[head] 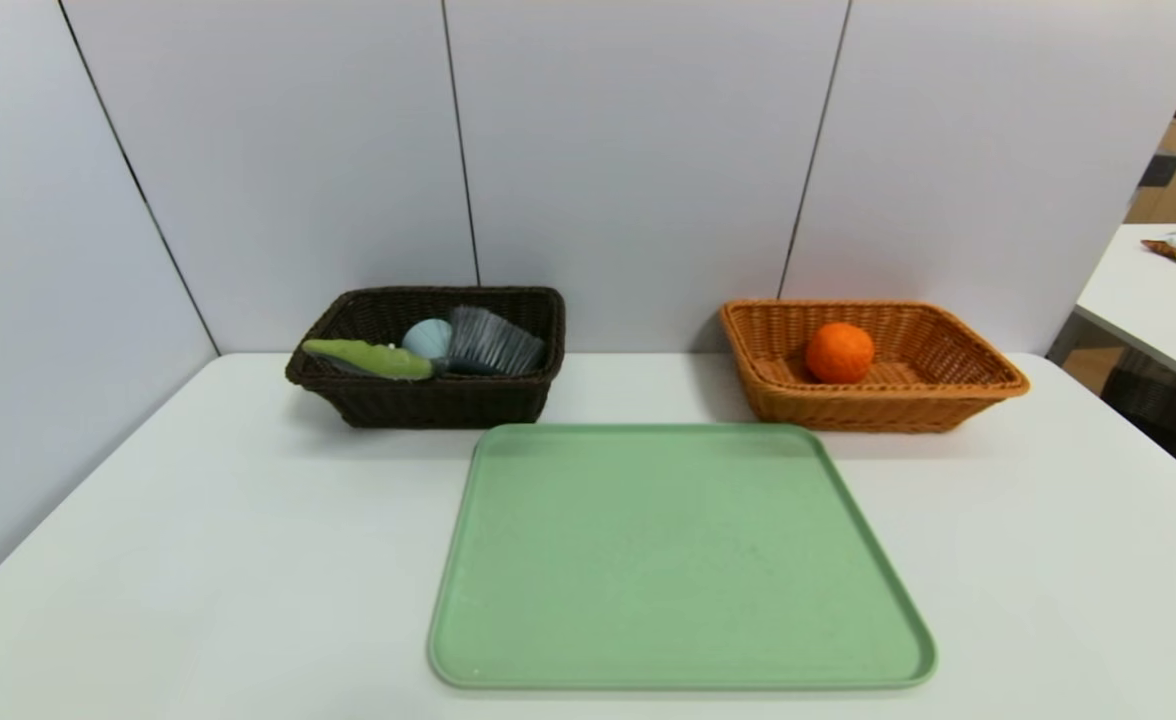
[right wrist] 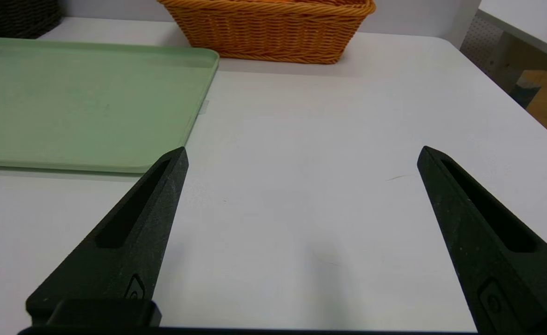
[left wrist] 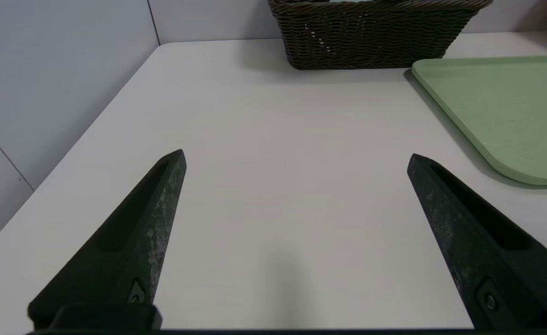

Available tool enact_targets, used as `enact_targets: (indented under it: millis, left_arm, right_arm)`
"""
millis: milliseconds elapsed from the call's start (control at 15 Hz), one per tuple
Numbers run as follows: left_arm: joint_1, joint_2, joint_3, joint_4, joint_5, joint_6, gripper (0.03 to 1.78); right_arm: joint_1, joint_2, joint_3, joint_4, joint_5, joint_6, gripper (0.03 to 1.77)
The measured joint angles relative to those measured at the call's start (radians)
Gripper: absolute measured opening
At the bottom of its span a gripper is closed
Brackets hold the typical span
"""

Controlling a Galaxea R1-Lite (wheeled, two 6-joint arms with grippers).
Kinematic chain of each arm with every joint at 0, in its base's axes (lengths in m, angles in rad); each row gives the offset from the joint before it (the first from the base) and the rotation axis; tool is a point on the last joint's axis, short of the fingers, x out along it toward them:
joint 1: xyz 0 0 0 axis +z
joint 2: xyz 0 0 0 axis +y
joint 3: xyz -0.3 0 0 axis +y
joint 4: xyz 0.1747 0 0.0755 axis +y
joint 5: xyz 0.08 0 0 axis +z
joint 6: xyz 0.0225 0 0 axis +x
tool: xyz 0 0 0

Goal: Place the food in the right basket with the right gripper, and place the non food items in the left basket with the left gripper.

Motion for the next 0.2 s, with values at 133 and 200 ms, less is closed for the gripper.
enact_targets:
  millis: [133,200]
  left_arm:
    - [0.0,0.0,0.0,0.0,0.0,0.0,1.69]
    - [0.0,0.0,0.0,0.0,0.0,0.0,1.69]
  right_arm:
    - [0.0,0.0,0.0,0.001,-0.001,0.019,1.7]
    - [0.0,0.0,0.0,0.0,-0.002,0.04,1.7]
